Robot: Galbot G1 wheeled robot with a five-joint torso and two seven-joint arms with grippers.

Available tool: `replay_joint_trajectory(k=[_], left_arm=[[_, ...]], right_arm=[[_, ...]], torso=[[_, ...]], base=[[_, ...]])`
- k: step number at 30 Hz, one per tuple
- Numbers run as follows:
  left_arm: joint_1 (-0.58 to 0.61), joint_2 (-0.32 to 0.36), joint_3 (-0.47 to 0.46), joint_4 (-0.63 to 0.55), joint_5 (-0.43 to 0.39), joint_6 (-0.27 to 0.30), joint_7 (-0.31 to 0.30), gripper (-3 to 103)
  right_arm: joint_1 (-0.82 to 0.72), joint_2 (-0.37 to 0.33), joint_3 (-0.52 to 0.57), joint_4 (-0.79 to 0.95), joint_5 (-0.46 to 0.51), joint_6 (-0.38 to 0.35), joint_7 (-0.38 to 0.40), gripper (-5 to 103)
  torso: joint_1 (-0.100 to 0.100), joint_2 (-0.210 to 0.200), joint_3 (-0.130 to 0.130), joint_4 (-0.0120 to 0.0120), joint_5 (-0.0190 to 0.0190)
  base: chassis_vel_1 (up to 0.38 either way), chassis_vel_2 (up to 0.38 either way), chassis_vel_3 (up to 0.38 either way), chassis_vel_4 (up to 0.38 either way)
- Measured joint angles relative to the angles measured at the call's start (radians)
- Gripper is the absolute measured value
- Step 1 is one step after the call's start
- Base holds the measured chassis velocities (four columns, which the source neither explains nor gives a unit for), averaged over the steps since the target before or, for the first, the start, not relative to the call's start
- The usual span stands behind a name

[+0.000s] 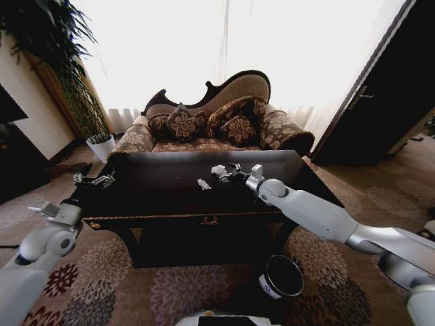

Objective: Move to the front of the table and place the trash on the table into the trash bin.

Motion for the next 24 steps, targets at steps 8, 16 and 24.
replay_joint_trajectory(k=[8,16,24], left_arm=[[0.000,0.000,0.000,0.000,0.000,0.000,0.000,100],[0.000,0.000,0.000,0.000,0.000,0.000,0.000,100],[0.000,0.000,0.000,0.000,0.000,0.000,0.000,100]], right_arm=[[0.025,0.034,-0.024,-0.079,-0.008,0.035,-0.012,84],[0.026,0.028,-0.028,-0.062,-0.014,0.041,-0.008,57],[0.002,0.017,-0.015,-0.043,-0.023,0.042,0.000,30]], torso=[[0.000,0.000,0.000,-0.0001,0.0001],[0.000,0.000,0.000,0.0000,0.0001],[0.000,0.000,0.000,0.0000,0.0001]], base=[[0.000,0.000,0.000,0.000],[0.000,0.000,0.000,0.000],[0.000,0.000,0.000,0.000]])
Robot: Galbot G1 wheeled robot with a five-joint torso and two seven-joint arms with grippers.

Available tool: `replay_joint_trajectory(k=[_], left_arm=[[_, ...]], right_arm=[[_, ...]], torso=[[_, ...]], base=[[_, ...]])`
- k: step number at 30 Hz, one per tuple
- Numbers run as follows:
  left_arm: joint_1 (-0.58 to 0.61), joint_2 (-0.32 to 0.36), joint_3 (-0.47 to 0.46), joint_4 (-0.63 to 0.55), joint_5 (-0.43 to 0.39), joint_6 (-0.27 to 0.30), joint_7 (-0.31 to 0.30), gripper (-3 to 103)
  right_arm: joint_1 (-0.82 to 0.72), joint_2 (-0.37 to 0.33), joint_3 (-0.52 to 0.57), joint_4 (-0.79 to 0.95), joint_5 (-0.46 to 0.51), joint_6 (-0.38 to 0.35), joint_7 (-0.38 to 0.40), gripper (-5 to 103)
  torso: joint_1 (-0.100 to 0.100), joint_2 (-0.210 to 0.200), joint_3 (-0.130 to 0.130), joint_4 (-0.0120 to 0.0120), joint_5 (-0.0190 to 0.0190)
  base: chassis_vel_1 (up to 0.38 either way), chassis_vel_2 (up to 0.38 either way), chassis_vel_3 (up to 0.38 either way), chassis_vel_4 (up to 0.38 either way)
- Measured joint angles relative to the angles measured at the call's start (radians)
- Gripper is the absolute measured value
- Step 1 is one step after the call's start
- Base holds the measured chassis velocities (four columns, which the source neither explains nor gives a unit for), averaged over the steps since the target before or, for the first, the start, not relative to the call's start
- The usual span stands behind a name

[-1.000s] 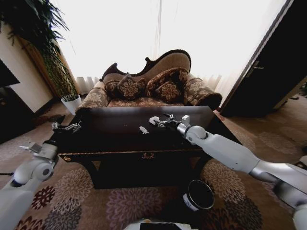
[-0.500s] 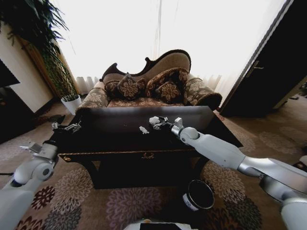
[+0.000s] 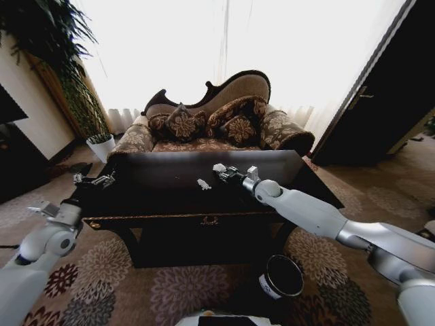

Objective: Move to the front of the table and place the trash on the table into the trash bin.

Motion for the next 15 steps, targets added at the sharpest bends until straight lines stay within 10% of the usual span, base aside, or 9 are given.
replay_joint_trajectory(k=[8,15], left_arm=[[0.000,0.000,0.000,0.000,0.000,0.000,0.000,100],[0.000,0.000,0.000,0.000,0.000,0.000,0.000,100]], right_arm=[[-0.023,-0.020,0.046,0.032,-0.001,-0.006,0.020,2],[-0.055,-0.084,0.122,0.095,0.012,-0.017,0.034,2]], torso=[[0.000,0.000,0.000,0.0000,0.0000],[0.000,0.000,0.000,0.0002,0.0000]], base=[[0.000,0.000,0.000,0.000],[0.000,0.000,0.000,0.000]])
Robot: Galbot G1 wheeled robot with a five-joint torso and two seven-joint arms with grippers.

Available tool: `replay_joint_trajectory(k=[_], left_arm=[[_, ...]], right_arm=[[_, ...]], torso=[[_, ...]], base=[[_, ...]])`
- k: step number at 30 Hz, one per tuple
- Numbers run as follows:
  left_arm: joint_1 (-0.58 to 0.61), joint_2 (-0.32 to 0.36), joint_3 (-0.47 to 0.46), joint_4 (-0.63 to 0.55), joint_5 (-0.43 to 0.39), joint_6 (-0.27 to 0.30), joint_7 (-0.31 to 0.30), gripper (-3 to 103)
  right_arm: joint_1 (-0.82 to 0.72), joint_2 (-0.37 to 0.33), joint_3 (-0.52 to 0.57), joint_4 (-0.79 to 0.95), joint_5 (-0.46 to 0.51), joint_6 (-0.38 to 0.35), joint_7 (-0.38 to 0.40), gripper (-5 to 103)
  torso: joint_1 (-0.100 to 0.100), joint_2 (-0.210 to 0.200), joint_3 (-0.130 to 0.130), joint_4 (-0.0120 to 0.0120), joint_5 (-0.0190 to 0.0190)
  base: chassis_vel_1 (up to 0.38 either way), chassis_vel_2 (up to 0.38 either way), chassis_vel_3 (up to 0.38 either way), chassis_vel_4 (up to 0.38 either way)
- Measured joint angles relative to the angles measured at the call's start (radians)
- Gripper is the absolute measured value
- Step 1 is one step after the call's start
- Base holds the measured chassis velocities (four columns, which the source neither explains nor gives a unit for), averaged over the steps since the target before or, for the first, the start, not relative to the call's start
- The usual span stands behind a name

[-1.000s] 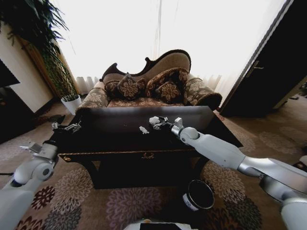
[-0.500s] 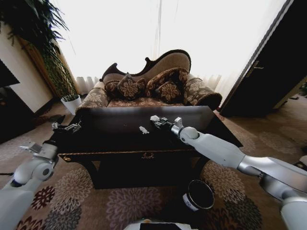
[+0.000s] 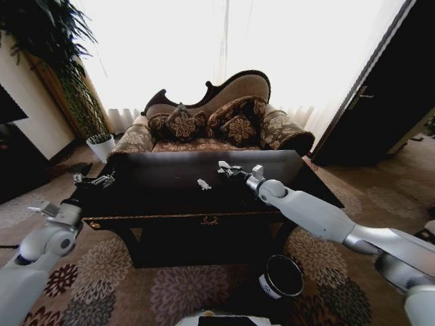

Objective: Move to the front of the table and place the trash on the table into the trash bin.

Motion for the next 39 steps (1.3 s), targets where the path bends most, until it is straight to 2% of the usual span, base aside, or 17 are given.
replay_joint_trajectory(k=[3,8,9,13,14,15,17,20,21,25,26,29,30,31,35,36,39], left_arm=[[0.000,0.000,0.000,0.000,0.000,0.000,0.000,100],[0.000,0.000,0.000,0.000,0.000,0.000,0.000,100],[0.000,0.000,0.000,0.000,0.000,0.000,0.000,100],[0.000,0.000,0.000,0.000,0.000,0.000,0.000,100],[0.000,0.000,0.000,0.000,0.000,0.000,0.000,100],[0.000,0.000,0.000,0.000,0.000,0.000,0.000,100],[0.000,0.000,0.000,0.000,0.000,0.000,0.000,100],[0.000,0.000,0.000,0.000,0.000,0.000,0.000,100],[0.000,0.000,0.000,0.000,0.000,0.000,0.000,100],[0.000,0.000,0.000,0.000,0.000,0.000,0.000,100],[0.000,0.000,0.000,0.000,0.000,0.000,0.000,100],[0.000,0.000,0.000,0.000,0.000,0.000,-0.001,100],[0.000,0.000,0.000,0.000,0.000,0.000,0.000,100],[0.000,0.000,0.000,0.000,0.000,0.000,0.000,100],[0.000,0.000,0.000,0.000,0.000,0.000,0.000,100],[0.000,0.000,0.000,0.000,0.000,0.000,0.000,100],[0.000,0.000,0.000,0.000,0.000,0.000,0.000,100]], right_arm=[[-0.042,-0.042,0.058,0.039,0.003,-0.004,0.005,2],[-0.324,-0.197,0.338,0.184,0.000,-0.007,0.005,2],[-0.324,-0.197,0.338,0.184,0.000,-0.007,0.005,2],[-0.672,-0.295,0.661,0.297,-0.048,0.025,-0.009,2],[-0.769,-0.307,0.741,0.323,-0.063,0.039,-0.014,2],[-0.769,-0.307,0.741,0.323,-0.063,0.039,-0.014,2],[-0.930,-0.310,0.903,0.361,-0.079,0.056,-0.020,2],[-1.171,-0.269,1.117,0.410,-0.098,0.069,-0.029,2],[-1.171,-0.269,1.117,0.410,-0.098,0.069,-0.029,2],[-1.426,-0.187,1.344,0.460,-0.140,0.105,-0.060,2],[-1.426,-0.187,1.344,0.460,-0.140,0.105,-0.060,2],[-1.566,-0.109,1.464,0.480,-0.168,0.133,-0.076,2],[-1.606,-0.072,1.492,0.481,-0.175,0.142,-0.082,2],[-1.606,-0.072,1.492,0.481,-0.175,0.142,-0.082,2],[-1.719,0.073,1.544,0.461,-0.227,0.202,-0.114,2],[-1.719,0.073,1.544,0.461,-0.227,0.202,-0.114,2],[-1.743,0.147,1.529,0.413,-0.287,0.247,-0.129,2]], torso=[[0.000,0.000,0.000,0.0000,0.0001],[0.000,0.000,0.000,-0.0005,0.0007],[0.000,0.000,0.000,-0.0005,0.0007],[0.000,0.000,0.000,-0.0009,0.0003],[0.000,0.000,0.000,-0.0009,0.0011],[0.000,0.000,0.000,-0.0009,0.0011],[0.000,0.000,0.000,-0.0002,-0.0003],[0.000,0.000,0.000,0.0000,0.0005],[0.000,0.000,0.000,0.0000,0.0005],[0.000,0.000,0.000,-0.0004,0.0003],[0.000,0.000,0.000,-0.0004,0.0003],[0.000,0.000,0.000,-0.0003,-0.0005],[0.000,0.000,0.000,-0.0003,-0.0002],[0.000,0.000,0.000,-0.0003,-0.0002],[0.000,0.000,0.000,-0.0004,0.0001],[0.000,0.000,0.000,-0.0004,0.0001],[0.000,0.000,0.000,-0.0004,-0.0005]], base=[[0.000,0.000,0.000,0.000],[0.000,0.000,0.000,0.000],[0.000,0.000,0.000,0.000],[0.000,0.000,0.000,0.000],[0.000,0.000,0.000,0.000],[0.000,0.000,0.000,0.000],[0.000,0.000,0.000,0.000],[0.000,0.000,0.000,0.000],[0.000,0.000,0.000,0.000],[0.000,0.000,0.000,0.000],[0.000,0.000,0.000,0.000],[0.000,0.000,0.000,0.000],[0.000,0.000,0.000,0.000],[0.000,0.000,0.000,0.000],[0.000,0.000,0.000,0.000],[0.000,0.000,0.000,0.000],[0.000,0.000,0.000,0.000]])
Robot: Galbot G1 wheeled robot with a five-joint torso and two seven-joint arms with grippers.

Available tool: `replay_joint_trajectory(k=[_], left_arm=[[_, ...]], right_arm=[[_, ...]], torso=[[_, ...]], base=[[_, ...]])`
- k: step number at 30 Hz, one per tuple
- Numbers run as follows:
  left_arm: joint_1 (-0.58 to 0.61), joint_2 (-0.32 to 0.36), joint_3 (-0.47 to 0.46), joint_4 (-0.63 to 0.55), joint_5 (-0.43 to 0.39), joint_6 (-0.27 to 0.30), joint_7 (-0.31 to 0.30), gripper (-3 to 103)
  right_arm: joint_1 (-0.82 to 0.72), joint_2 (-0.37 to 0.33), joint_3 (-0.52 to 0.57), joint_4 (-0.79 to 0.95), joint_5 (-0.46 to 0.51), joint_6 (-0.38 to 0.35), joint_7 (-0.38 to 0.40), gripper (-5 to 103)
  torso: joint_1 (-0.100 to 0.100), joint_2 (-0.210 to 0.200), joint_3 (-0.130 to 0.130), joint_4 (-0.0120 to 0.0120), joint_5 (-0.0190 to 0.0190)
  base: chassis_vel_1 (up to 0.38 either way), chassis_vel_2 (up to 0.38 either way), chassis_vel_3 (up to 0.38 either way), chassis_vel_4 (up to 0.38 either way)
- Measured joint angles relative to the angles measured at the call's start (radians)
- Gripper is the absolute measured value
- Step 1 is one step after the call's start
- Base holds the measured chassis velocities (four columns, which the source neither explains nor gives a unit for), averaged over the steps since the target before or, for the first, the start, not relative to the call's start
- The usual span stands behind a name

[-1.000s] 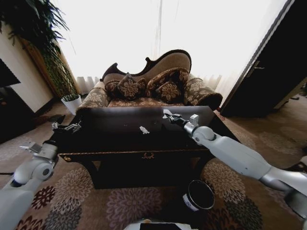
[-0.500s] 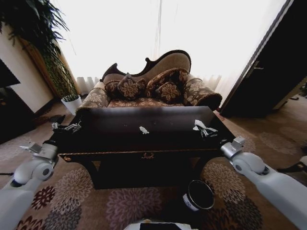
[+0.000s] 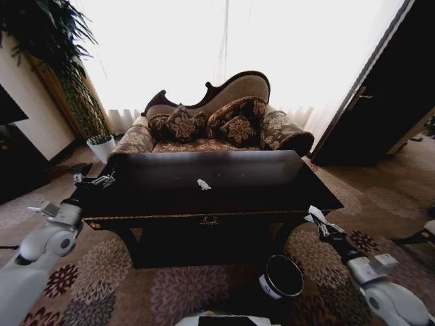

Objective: Move to the front of the table and place the trash on the table into the trash bin.

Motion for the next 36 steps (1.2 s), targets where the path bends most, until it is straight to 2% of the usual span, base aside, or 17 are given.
replay_joint_trajectory(k=[1,4,5,8,11,13,16,19,20,22,27,35,36], left_arm=[[0.000,0.000,0.000,0.000,0.000,0.000,0.000,100],[0.000,0.000,0.000,0.000,0.000,0.000,0.000,100],[0.000,0.000,0.000,0.000,0.000,0.000,0.000,100],[0.000,0.000,0.000,0.000,0.000,0.000,0.000,100],[0.000,0.000,0.000,0.000,0.000,0.000,-0.001,100],[0.000,0.000,0.000,0.000,0.000,0.000,0.000,100],[0.000,0.000,0.000,0.000,0.000,0.000,-0.001,100],[0.000,0.000,0.000,0.000,0.000,0.000,0.000,100],[0.000,0.000,0.000,0.000,0.000,0.000,0.000,100],[0.000,0.000,0.000,0.000,0.000,0.000,0.000,100],[0.000,0.000,0.000,0.000,0.000,0.000,0.000,100],[0.000,0.000,0.000,0.000,0.000,0.000,0.000,100],[0.000,0.000,0.000,0.000,0.000,0.000,0.000,100]], right_arm=[[0.000,0.000,0.000,0.000,0.000,0.000,0.000,2],[0.049,0.075,-0.095,-0.114,-0.092,0.047,0.002,2],[0.049,0.075,-0.095,-0.114,-0.092,0.047,0.002,2],[0.152,0.154,-0.182,-0.288,-0.180,0.094,0.006,2],[0.210,0.190,-0.208,-0.373,-0.199,0.101,0.007,2],[0.316,0.232,-0.242,-0.508,-0.222,0.113,0.008,2],[0.374,0.242,-0.260,-0.590,-0.225,0.116,0.010,2],[0.469,0.247,-0.294,-0.770,-0.238,0.141,0.006,2],[0.469,0.247,-0.294,-0.770,-0.238,0.141,0.006,2],[0.530,0.252,-0.315,-0.902,-0.256,0.175,-0.002,2],[0.608,0.265,-0.339,-1.060,-0.288,0.211,-0.009,2],[0.662,0.286,-0.348,-1.155,-0.302,0.234,-0.009,2],[0.665,0.286,-0.348,-1.160,-0.304,0.236,-0.009,-2]], torso=[[0.000,0.000,0.000,0.0000,0.0000],[0.000,0.000,0.000,0.0002,-0.0001],[0.000,0.000,0.000,0.0002,-0.0001],[0.000,0.000,0.000,0.0001,0.0004],[0.000,0.000,0.000,-0.0001,0.0009],[0.000,0.000,0.000,0.0003,0.0005],[0.000,0.000,0.000,0.0008,0.0004],[0.000,0.000,0.000,0.0003,0.0002],[0.000,0.000,0.000,0.0003,0.0002],[0.000,0.000,0.000,0.0001,0.0003],[0.000,0.000,0.000,0.0001,0.0003],[0.000,0.000,0.000,0.0002,0.0005],[0.000,0.000,0.000,0.0002,0.0005]], base=[[0.000,0.000,0.000,0.000],[0.000,0.000,0.000,0.000],[0.000,0.000,0.000,0.000],[0.000,0.000,0.000,0.000],[0.000,0.000,0.000,0.000],[0.000,0.000,0.000,0.000],[0.000,0.000,0.000,0.000],[0.000,0.000,0.000,0.000],[0.000,0.000,0.000,0.000],[0.000,0.000,0.000,0.000],[0.000,0.000,0.000,0.000],[0.000,0.000,0.000,0.000],[0.000,0.000,0.000,0.000]])
